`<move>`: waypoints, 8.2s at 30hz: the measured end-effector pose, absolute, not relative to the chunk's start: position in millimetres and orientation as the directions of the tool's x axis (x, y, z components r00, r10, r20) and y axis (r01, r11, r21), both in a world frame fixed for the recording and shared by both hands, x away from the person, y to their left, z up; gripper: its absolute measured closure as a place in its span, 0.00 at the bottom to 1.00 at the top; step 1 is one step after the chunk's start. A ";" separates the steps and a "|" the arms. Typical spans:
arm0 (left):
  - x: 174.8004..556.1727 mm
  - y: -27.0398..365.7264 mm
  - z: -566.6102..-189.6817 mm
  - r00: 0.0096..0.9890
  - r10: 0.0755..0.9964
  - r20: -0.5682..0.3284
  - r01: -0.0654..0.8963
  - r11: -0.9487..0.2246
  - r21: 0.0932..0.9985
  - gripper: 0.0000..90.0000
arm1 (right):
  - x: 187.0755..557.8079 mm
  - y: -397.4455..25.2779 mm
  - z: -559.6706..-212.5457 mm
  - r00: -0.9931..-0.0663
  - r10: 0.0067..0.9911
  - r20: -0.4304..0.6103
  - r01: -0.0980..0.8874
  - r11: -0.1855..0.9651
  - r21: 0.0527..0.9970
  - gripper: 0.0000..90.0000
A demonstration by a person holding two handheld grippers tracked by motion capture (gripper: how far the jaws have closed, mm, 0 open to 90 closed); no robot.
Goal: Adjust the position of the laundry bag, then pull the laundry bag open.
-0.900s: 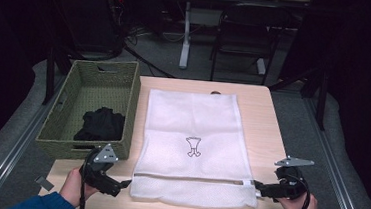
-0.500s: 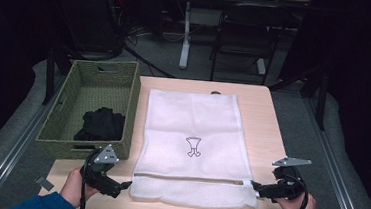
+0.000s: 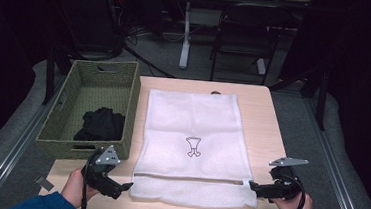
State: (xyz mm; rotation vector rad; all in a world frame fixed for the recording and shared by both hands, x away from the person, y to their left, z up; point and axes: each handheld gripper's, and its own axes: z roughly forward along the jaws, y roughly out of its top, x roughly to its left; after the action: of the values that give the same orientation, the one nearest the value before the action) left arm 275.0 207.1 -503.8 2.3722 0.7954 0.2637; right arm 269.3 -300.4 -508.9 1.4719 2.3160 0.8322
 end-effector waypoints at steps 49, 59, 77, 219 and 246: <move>294.6 158.7 -552.5 0.864 0.503 -0.011 0.469 -0.798 0.378 0.87 | 289.6 -255.6 -550.9 -0.493 0.866 -0.088 0.783 0.485 0.389 0.71; 306.7 164.8 -552.0 0.836 0.549 0.014 0.505 -0.779 0.371 0.90 | 301.8 -249.3 -551.0 -0.505 0.861 -0.062 0.777 0.485 0.403 0.72; 320.2 171.7 -551.8 0.800 0.596 0.066 0.538 -0.762 0.361 0.90 | 326.4 -240.3 -552.4 -0.513 0.858 -0.040 0.765 0.478 0.431 0.74; 331.5 -59.3 -539.2 0.940 0.279 0.197 0.073 -0.728 0.682 0.81 | 322.0 -244.6 -507.4 -0.497 0.850 0.176 0.730 0.299 0.615 0.92; 331.2 -62.1 -543.2 0.943 0.251 0.217 0.047 -0.749 0.661 0.91 | 319.6 -243.1 -505.3 -0.502 0.844 0.188 0.721 0.288 0.630 0.92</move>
State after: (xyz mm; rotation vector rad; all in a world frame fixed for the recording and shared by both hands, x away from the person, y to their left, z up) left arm 331.2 -62.1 -543.2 2.3970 0.2090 0.3832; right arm 319.6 -243.1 -505.3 1.4592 2.3700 1.0076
